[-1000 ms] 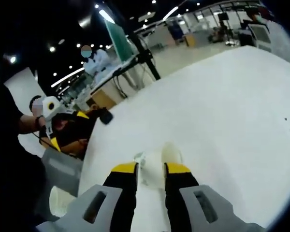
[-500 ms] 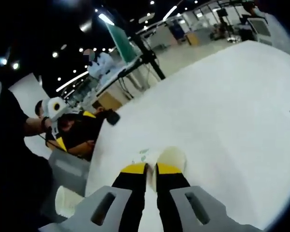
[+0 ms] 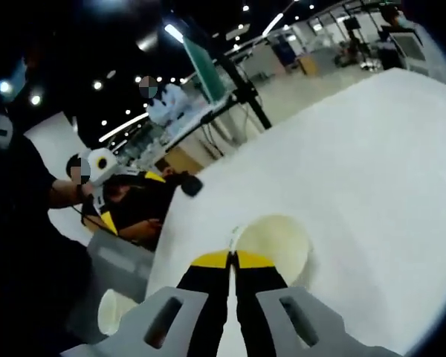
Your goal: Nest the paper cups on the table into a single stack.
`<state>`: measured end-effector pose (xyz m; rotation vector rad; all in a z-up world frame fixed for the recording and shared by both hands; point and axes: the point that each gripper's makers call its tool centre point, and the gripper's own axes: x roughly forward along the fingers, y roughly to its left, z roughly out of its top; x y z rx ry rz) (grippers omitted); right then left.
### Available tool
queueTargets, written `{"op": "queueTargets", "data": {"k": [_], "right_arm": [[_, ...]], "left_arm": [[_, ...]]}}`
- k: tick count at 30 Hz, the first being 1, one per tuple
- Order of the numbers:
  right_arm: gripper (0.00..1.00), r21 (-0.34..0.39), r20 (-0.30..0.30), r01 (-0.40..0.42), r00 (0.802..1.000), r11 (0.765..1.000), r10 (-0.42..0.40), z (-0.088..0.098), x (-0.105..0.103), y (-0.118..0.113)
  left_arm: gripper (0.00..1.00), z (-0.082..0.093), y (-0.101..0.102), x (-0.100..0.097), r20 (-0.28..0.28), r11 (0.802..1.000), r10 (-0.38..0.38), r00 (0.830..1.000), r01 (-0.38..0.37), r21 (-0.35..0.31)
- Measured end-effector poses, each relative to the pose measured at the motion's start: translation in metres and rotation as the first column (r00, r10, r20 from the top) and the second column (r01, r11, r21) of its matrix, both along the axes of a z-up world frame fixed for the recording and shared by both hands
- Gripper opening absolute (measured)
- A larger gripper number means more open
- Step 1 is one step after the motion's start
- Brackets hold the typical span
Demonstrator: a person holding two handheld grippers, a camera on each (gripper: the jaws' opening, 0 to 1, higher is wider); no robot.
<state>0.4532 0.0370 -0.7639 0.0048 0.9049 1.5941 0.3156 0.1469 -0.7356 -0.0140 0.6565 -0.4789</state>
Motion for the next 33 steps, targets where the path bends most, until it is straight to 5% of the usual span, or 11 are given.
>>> {"op": "queueTargets", "data": {"k": [15,33], "right_arm": [[0.0,-0.017,0.07,-0.01,0.998,1.0,0.011,0.016,-0.005,-0.014],[0.0,-0.014,0.166,0.104,0.981,0.995,-0.1,0.081,-0.012,-0.052]], "left_arm": [[0.87,0.011,0.0,-0.008,0.033,1.0,-0.022,0.999,0.022,0.007],[0.87,0.033,-0.01,-0.001,0.098,0.997,-0.076,0.992,0.077,-0.006]]}}
